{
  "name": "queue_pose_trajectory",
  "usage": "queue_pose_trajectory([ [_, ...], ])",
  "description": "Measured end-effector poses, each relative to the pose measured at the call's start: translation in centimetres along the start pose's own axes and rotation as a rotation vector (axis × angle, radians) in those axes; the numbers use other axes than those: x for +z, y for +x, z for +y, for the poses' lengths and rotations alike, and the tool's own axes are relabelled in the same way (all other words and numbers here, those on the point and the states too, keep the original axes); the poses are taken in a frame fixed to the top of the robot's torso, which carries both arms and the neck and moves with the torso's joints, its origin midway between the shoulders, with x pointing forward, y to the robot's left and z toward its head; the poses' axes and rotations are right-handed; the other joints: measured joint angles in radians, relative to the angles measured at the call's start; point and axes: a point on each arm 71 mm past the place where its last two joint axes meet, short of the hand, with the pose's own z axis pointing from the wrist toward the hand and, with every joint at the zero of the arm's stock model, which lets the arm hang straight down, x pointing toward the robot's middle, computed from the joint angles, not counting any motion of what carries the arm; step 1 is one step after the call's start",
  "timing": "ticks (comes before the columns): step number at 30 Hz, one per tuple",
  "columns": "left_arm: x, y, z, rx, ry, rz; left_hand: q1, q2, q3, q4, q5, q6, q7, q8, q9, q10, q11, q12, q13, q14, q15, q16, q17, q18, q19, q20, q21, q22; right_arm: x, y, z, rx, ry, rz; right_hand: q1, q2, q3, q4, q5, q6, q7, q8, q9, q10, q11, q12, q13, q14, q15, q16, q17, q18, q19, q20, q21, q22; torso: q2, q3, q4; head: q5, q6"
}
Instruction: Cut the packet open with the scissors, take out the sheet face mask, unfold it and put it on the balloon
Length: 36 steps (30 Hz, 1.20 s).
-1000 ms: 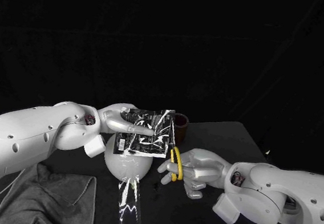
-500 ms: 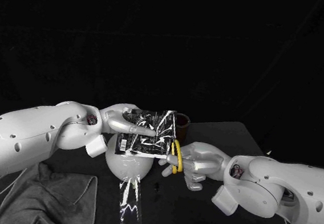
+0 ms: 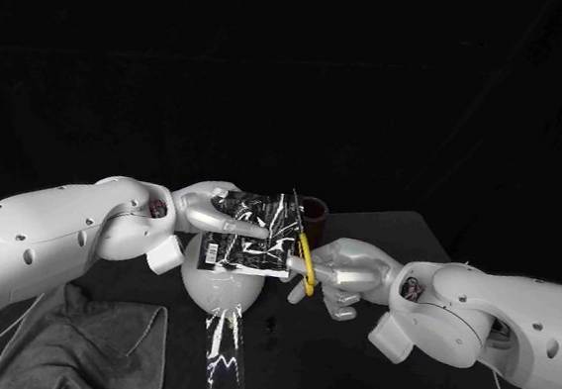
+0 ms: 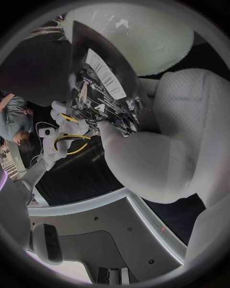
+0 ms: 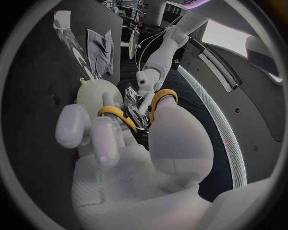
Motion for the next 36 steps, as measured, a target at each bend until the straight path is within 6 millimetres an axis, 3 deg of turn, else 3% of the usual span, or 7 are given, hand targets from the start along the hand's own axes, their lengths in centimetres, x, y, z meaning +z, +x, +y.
queue_pose_trajectory([
  [4,0.0,0.0,0.0,0.000,-0.002,-0.001,0.001,0.001,0.000,0.000,0.000,-0.003,0.000,0.001,0.000,0.000,0.000,0.000,0.000,0.001,0.001,0.000,0.000,0.000,0.000,0.000,0.000,0.000,0.0,-0.2,0.0,-0.003,0.001,-0.004,0.004,0.024,0.009,-0.002,-0.004,0.023,-0.015,0.014,0.000,0.041,-0.026,0.011,0.016,0.001,-0.008,0.004,0.006,0.000,0.008,-0.008,0.011,0.000,0.000,-0.0001,0.0002,-0.001,-0.001],
  [12,0.0,-0.1,0.0,0.000,-0.006,-0.001,0.001,0.001,-0.004,-0.004,-0.001,-0.003,0.000,0.001,0.000,0.000,0.000,0.000,0.001,0.001,0.001,0.000,0.002,0.000,0.000,0.000,0.000,0.001,-0.1,-0.5,0.0,-0.010,0.002,-0.015,0.018,0.054,0.012,-0.004,-0.004,0.052,-0.034,0.033,-0.003,0.081,-0.036,0.027,0.045,0.001,-0.025,0.010,0.022,-0.002,0.023,-0.023,0.037,0.000,0.000,-0.0002,0.0005,-0.002,-0.003],
  [16,-0.1,-0.1,0.1,0.000,-0.007,-0.001,0.001,0.001,-0.004,-0.004,-0.001,-0.003,0.000,0.001,0.000,0.000,0.000,0.000,0.001,0.001,0.001,0.000,0.002,0.000,0.000,0.000,0.000,0.001,-0.1,-0.8,-0.1,-0.009,0.002,-0.033,0.048,0.100,0.014,-0.007,-0.004,0.138,-0.066,0.083,0.017,0.140,-0.067,0.072,0.083,0.001,-0.051,0.031,0.065,-0.007,0.058,-0.043,0.097,0.000,0.000,-0.0002,0.0004,-0.004,-0.004],
  [20,-0.1,-0.1,0.1,0.001,-0.009,-0.002,0.001,0.001,-0.004,-0.004,-0.001,-0.003,0.000,0.001,0.000,0.000,0.000,0.000,0.001,0.002,0.002,0.000,0.002,0.000,0.000,0.000,0.000,0.001,-0.2,-1.2,-0.1,0.001,-0.009,-0.076,0.124,0.178,0.024,-0.017,-0.004,0.272,-0.130,0.187,0.088,0.197,-0.134,0.291,0.301,0.000,-0.112,0.074,0.132,-0.039,0.112,-0.091,0.213,0.000,0.000,-0.0003,0.0009,-0.006,-0.004],
  [24,-0.1,-0.1,0.1,0.001,-0.010,-0.002,0.001,0.001,-0.004,-0.004,-0.003,-0.004,0.000,0.001,0.000,0.000,0.000,0.000,0.001,0.002,0.002,0.000,0.002,0.000,0.000,0.000,0.000,0.001,-0.5,-2.0,0.0,0.019,-0.032,-0.146,0.128,0.197,0.042,-0.018,-0.004,0.277,-0.125,0.288,0.193,0.173,-0.158,0.298,0.558,-0.004,-0.135,0.133,0.139,-0.062,0.119,-0.135,0.301,0.000,0.000,-0.0006,0.0012,-0.007,-0.001],
  [28,-0.3,-0.3,0.2,0.000,-0.012,-0.006,0.001,0.001,-0.004,-0.004,-0.001,-0.004,0.000,0.001,0.000,0.000,0.000,0.000,0.001,0.002,0.002,0.000,0.002,0.000,0.000,0.000,0.000,0.001,-0.8,-3.1,-0.1,0.037,-0.057,-0.230,0.118,0.207,0.041,-0.017,-0.006,0.265,-0.137,0.381,0.314,0.160,-0.170,0.315,0.587,-0.008,-0.150,0.141,0.142,-0.062,0.120,-0.146,0.328,0.000,0.000,-0.0009,0.0015,-0.008,0.002],
  [36,-1.0,-0.7,0.4,-0.007,-0.011,-0.027,0.001,0.001,-0.004,-0.004,0.000,-0.003,-0.004,0.000,0.000,0.000,0.000,0.000,0.001,0.002,0.002,0.000,0.003,0.000,0.000,0.000,0.000,0.001,-1.7,-5.3,-0.5,0.056,-0.082,-0.377,0.104,0.221,0.039,-0.032,-0.006,0.247,-0.155,0.447,0.424,0.155,-0.175,0.324,0.617,-0.012,-0.160,0.143,0.142,-0.062,0.119,-0.160,0.332,0.000,0.000,-0.0009,0.0014,-0.010,0.010],
])
